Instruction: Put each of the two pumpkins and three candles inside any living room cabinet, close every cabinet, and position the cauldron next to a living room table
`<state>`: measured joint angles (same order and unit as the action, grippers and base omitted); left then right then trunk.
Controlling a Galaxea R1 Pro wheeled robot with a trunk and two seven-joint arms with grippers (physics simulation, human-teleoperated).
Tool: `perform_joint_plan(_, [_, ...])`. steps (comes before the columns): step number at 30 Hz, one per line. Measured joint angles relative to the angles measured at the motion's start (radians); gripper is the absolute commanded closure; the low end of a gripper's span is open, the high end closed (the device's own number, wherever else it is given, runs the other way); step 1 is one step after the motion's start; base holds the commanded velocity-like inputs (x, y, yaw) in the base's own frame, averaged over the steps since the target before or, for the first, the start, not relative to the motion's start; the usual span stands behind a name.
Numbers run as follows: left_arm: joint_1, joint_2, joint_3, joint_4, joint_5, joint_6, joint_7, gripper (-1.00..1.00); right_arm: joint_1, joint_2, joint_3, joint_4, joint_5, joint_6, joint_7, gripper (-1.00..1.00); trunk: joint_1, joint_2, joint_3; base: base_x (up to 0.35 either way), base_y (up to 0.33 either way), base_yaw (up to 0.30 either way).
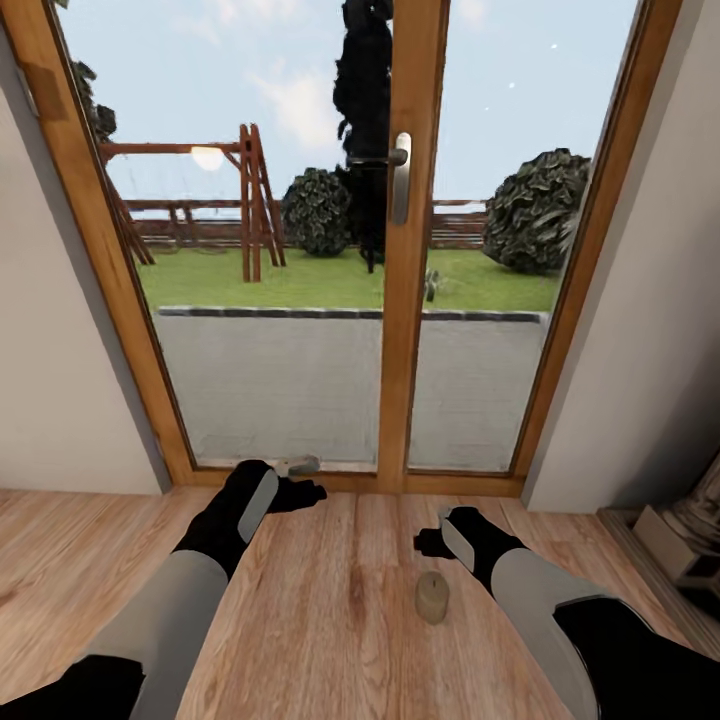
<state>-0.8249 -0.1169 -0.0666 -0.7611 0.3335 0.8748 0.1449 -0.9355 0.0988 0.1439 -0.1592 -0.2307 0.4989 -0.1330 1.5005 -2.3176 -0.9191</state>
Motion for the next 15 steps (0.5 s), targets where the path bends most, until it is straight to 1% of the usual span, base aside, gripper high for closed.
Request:
perform_joint_plan(2, [0.000, -0.001, -0.001, -0.059, 0.002, 0.049, -0.003, -1.00, 0.000, -0.001, -0.001, 0.000, 0.000, 0.013, 0.000, -1.00, 0.000, 0.000, 0.000, 0.001, 0.000, 0.000])
perform_joint_plan(5, [0.000, -0.001, -0.002, -0.141, 0.001, 0.078, -0.004, -1.00, 0.000, 0.000, -0.002, -0.001, -0.001, 0.045, 0.000, -1.00, 0.011, -0.021, -0.009, 0.000, 0.000, 0.000])
perform_joint_plan(6, [0.000, -0.001, -0.003, -0.156, 0.001, 0.085, -0.004, -1.00, 0.000, 0.000, -0.002, -0.001, -0.001, 0.050, 0.000, -1.00, 0.015, -0.028, -0.012, 0.000, 0.000, 0.000])
perform_joint_plan(7, [0.000, -0.001, -0.006, -0.189, 0.002, 0.105, -0.004, -1.00, 0.000, 0.001, -0.002, -0.001, -0.001, 0.059, 0.000, -1.00, 0.019, -0.035, -0.016, 0.000, 0.000, 0.000])
perform_joint_plan(11, [0.000, -0.001, -0.015, -0.224, 0.001, 0.129, -0.003, -1.00, 0.000, 0.001, -0.001, -0.001, 0.000, 0.069, 0.000, -1.00, 0.034, -0.063, -0.028, 0.000, 0.000, 0.000])
perform_joint_plan(15, [0.000, -0.001, -0.016, -0.235, 0.001, 0.131, -0.004, -1.00, 0.000, 0.001, -0.001, -0.002, 0.000, 0.070, 0.000, -1.00, 0.050, -0.091, -0.041, 0.000, 0.000, 0.000])
